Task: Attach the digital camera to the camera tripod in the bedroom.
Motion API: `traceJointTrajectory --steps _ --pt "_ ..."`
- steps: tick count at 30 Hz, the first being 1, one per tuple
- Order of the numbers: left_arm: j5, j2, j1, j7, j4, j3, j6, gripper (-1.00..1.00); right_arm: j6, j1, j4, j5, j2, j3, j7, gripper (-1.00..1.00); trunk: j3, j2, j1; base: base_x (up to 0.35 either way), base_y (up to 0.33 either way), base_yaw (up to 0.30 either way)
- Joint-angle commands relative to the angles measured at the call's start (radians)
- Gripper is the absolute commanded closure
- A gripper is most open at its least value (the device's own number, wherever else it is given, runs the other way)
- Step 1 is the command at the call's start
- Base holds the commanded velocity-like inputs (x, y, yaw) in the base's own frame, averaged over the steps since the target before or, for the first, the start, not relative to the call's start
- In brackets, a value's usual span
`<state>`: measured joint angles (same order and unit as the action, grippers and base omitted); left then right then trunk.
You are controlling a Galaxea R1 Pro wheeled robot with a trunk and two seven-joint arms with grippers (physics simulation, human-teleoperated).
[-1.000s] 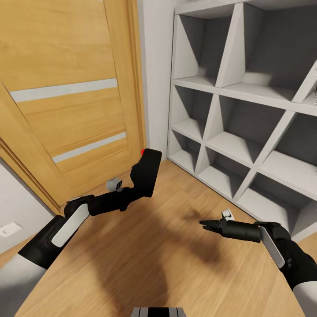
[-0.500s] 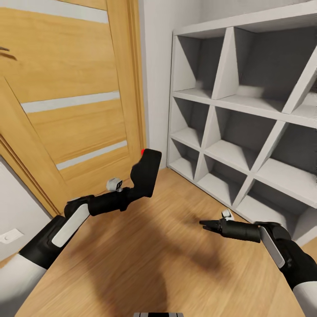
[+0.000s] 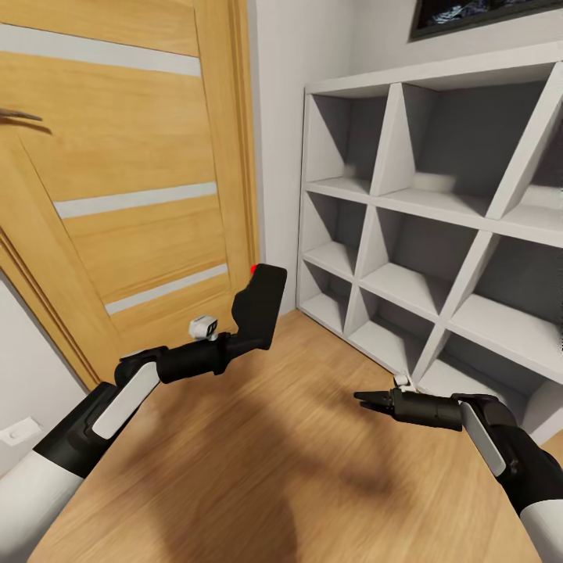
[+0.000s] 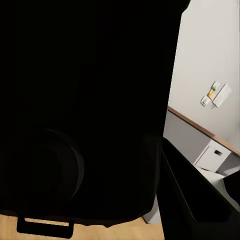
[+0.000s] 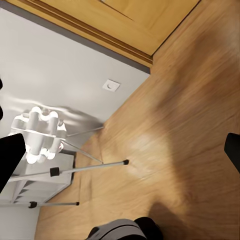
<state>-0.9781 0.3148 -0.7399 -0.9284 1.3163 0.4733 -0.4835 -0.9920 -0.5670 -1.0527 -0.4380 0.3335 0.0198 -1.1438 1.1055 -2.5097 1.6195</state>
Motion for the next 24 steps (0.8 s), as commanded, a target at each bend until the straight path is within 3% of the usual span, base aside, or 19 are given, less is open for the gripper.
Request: traceJointTrajectory --steps 1,24 --pt "-0.007 0.001 -0.001 0.000 0.000 0.002 -0.005 1.00 -0.004 -0.001 0.000 -0.002 0.001 0.002 -0.001 -1.00 -0.003 0.000 -0.001 0.000 0.000 0.000" --pt "-0.001 -0.002 -0.001 0.001 0.000 0.002 -0.003 1.00 -0.004 -0.001 0.000 -0.002 0.001 0.000 -0.002 -1.00 -0.092 0.005 -0.011 0.000 0.000 0.000"
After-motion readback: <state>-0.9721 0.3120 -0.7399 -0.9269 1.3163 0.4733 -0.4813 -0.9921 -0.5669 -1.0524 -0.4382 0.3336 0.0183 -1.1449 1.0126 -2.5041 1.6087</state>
